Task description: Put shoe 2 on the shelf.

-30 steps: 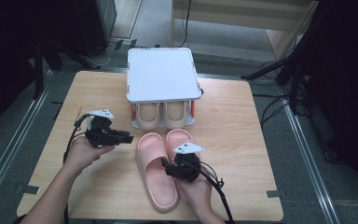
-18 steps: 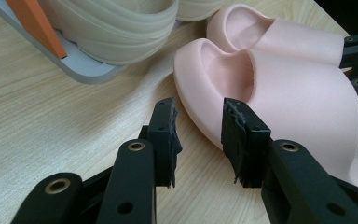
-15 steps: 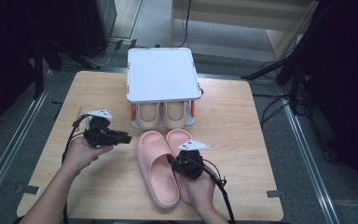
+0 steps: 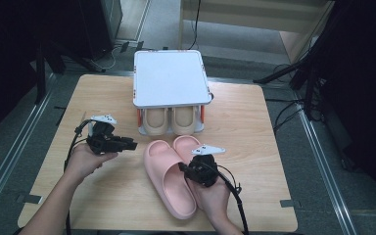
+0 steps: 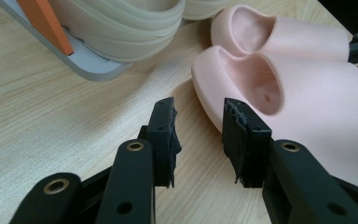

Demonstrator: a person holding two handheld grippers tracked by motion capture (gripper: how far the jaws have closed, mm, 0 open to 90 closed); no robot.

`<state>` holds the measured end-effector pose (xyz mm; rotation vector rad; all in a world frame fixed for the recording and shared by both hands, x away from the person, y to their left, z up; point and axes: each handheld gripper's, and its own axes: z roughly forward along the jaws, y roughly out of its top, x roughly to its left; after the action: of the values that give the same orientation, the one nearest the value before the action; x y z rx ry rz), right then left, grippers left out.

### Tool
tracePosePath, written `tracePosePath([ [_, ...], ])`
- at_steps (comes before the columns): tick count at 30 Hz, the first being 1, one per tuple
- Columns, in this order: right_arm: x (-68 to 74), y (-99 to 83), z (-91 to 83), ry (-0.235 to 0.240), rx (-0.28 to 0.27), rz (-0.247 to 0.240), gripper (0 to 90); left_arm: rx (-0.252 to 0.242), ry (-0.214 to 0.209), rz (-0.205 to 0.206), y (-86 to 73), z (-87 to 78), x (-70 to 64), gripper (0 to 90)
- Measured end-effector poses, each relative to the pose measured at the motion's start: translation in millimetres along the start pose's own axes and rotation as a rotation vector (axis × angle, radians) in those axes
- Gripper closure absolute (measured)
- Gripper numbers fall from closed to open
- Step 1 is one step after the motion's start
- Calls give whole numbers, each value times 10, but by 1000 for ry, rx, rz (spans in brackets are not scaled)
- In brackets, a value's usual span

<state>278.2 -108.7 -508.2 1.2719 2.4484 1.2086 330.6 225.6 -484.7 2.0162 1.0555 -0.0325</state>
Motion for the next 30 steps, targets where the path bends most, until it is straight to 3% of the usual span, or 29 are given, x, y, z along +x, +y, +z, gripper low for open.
tracePosePath([
  [10,-32,64,-139,69,-16,-82,760,-12,1,-5,-8,-52,18,644],
  [14,-41,104,-219,90,-15,-89,760,-11,2,-5,-12,-65,26,644],
  [17,-22,146,-357,138,-23,-110,759,-22,3,-13,-14,-83,37,638],
  [19,-19,173,-393,182,-12,-158,759,-22,8,-14,-10,-90,42,633],
  [25,8,233,-362,310,45,-289,758,-33,10,-24,-14,-137,46,626],
  [30,30,297,-310,367,78,-327,758,-28,23,-35,-52,-192,37,613],
])
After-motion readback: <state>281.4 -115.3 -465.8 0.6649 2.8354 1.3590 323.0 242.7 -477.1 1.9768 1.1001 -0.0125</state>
